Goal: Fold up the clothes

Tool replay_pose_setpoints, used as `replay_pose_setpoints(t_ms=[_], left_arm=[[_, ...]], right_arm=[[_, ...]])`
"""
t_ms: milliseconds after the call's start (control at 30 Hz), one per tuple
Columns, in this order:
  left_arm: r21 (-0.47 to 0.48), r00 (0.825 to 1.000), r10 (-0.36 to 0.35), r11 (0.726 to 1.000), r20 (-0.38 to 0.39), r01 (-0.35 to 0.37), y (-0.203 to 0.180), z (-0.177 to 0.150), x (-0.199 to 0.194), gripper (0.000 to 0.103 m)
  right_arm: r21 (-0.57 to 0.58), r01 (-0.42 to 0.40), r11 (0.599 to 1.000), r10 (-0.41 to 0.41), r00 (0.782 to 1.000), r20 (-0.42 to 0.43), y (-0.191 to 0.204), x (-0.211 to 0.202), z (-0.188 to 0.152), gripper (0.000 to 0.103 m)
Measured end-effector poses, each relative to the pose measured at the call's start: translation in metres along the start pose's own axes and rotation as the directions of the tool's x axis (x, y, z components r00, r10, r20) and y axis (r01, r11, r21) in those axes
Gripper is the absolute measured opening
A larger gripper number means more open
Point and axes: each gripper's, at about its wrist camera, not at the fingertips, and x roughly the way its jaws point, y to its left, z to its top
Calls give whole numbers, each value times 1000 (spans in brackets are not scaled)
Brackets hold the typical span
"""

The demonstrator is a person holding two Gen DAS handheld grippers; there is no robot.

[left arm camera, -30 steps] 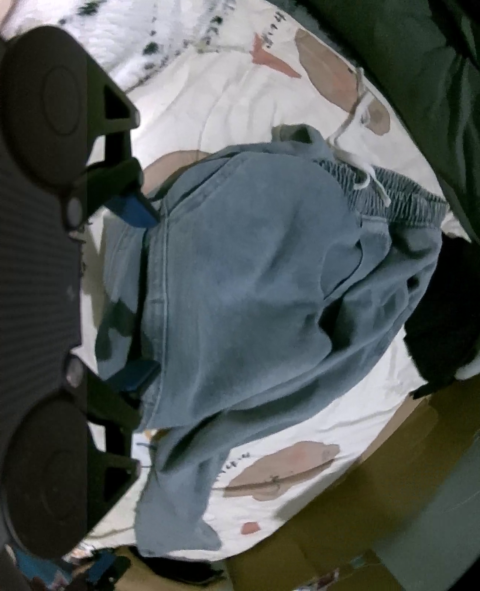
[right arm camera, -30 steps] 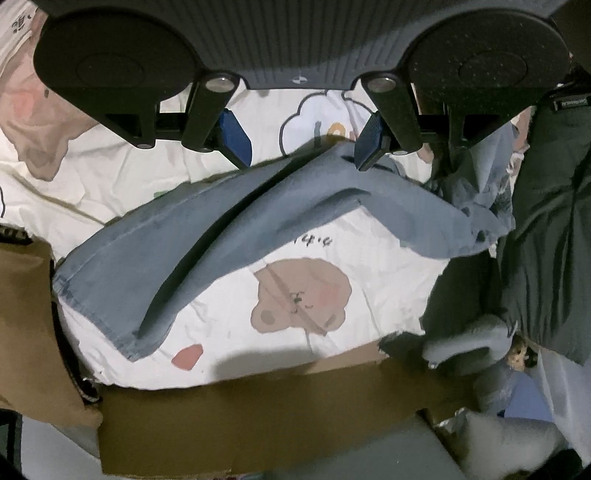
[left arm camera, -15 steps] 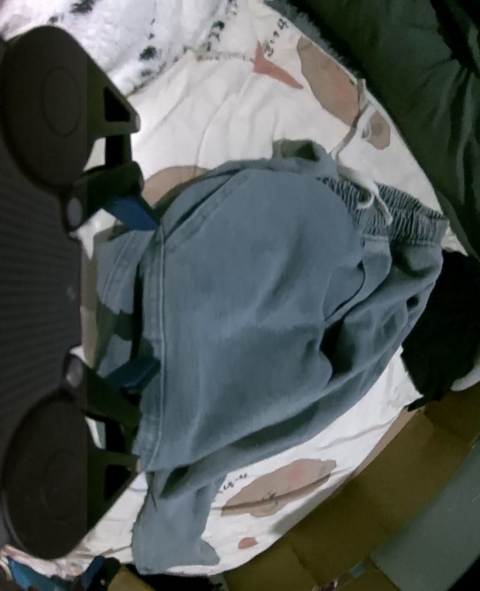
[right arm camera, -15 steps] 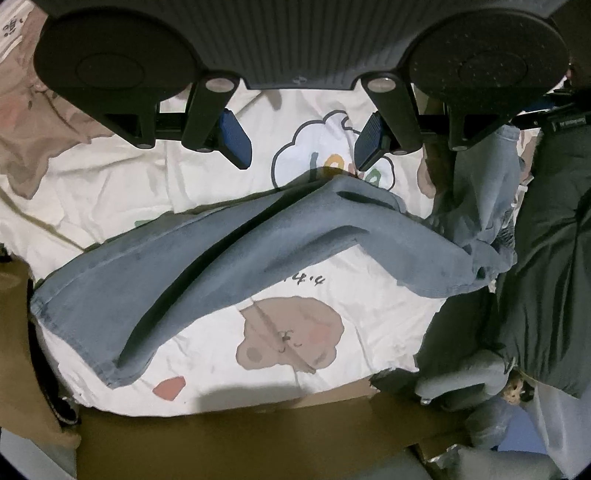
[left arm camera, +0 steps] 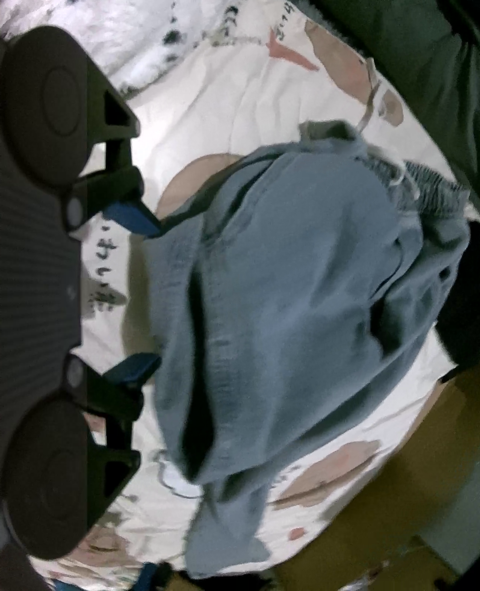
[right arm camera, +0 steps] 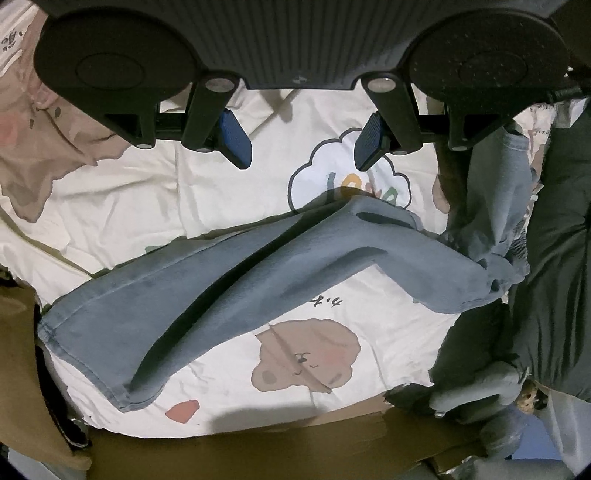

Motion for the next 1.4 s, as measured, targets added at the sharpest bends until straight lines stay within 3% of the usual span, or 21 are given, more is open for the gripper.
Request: replay_pose_setpoints(t_ms=[400, 633, 700, 767, 867, 900, 1100, 1233, 1400], left_arm=[[106, 994, 109, 988, -2, -108, -5, -2, 38, 79], [-20, 992, 123, 992, 17, -123, 19, -1, 60, 71], [-63, 995, 93, 994, 35, -90, 25, 0, 61, 65], [-97, 997, 50, 994, 50, -45, 30, 1, 61, 41], [-118, 999, 16, 993, 52, -10, 32, 2, 61, 19], [-122, 998, 11, 993, 59, -4, 33, 3, 60, 15], [-100, 991, -70, 992, 111, 81, 32, 12, 31, 10], [-116, 973, -157, 977, 171, 178, 27, 25, 1, 9], [-86, 949, -220, 966, 227, 245, 6, 33, -26, 9]], right_arm=[[-28, 22, 999, -23, 999, -30, 0, 2, -7, 68], [-44, 39, 998, -41, 998, -57, -2, 6, -12, 68], [-48, 43, 998, -47, 997, -65, -2, 7, -13, 68], [-53, 48, 997, -52, 996, -73, -3, 8, -14, 68], [-55, 52, 997, -56, 995, -82, -4, 10, -16, 68], [-57, 53, 997, -58, 995, -85, -3, 11, -16, 68], [-49, 45, 998, -49, 996, -75, -2, 11, -14, 68], [-53, 35, 998, -38, 997, -69, 0, 10, -12, 68], [-51, 27, 998, -30, 998, -60, 1, 8, -11, 68]])
